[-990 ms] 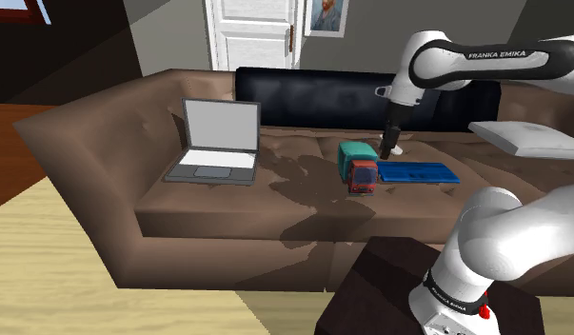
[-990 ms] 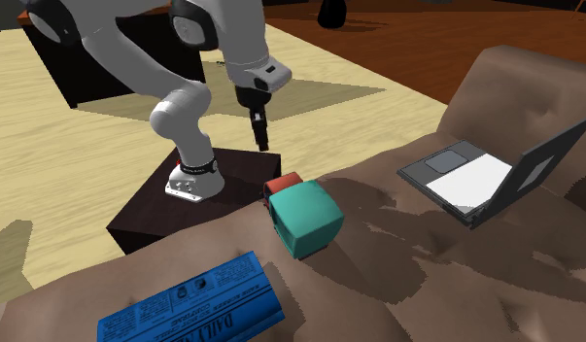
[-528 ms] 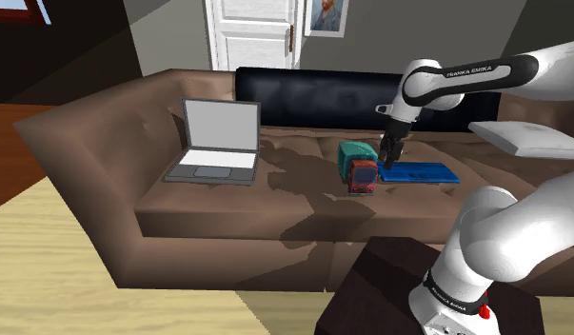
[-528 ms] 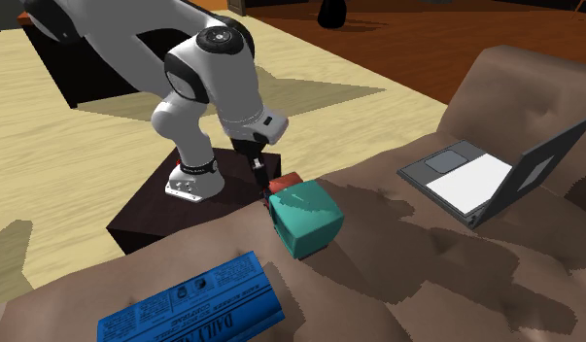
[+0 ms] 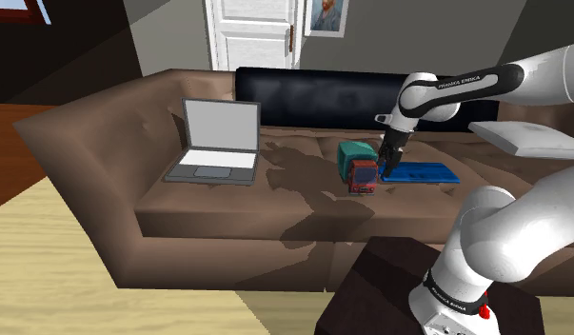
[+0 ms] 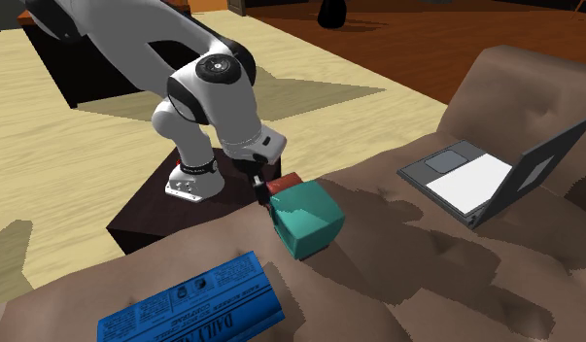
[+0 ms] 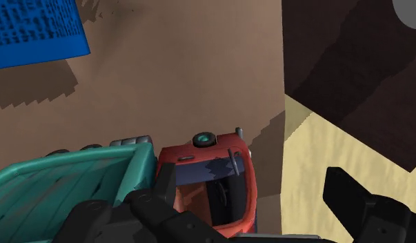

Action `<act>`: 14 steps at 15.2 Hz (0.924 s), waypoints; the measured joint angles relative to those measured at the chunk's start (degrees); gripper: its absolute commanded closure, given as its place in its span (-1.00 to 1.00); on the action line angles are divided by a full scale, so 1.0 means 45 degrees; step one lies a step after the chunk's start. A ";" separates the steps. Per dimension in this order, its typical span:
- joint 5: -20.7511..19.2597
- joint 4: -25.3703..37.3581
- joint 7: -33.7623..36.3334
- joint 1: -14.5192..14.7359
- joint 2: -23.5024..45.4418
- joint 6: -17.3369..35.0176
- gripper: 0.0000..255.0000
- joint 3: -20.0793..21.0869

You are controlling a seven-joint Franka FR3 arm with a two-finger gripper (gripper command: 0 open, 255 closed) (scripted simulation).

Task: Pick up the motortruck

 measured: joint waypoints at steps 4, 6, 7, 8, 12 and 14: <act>-0.0055 -0.0002 -0.0061 -0.0036 0.0013 0.0406 1.00 -0.0105; -0.0076 -0.0232 -0.0009 -0.0054 -0.0006 0.0632 1.00 -0.0073; -0.0035 -0.0330 -0.0036 0.0028 0.0121 0.0581 1.00 -0.0133; -0.0008 -0.0363 -0.0063 0.0077 0.0200 0.0561 1.00 -0.0174; -0.0002 -0.0353 -0.0086 0.0099 0.0245 0.0486 1.00 -0.0188; 0.0001 -0.0175 -0.0013 0.0047 0.0101 0.0127 1.00 -0.0040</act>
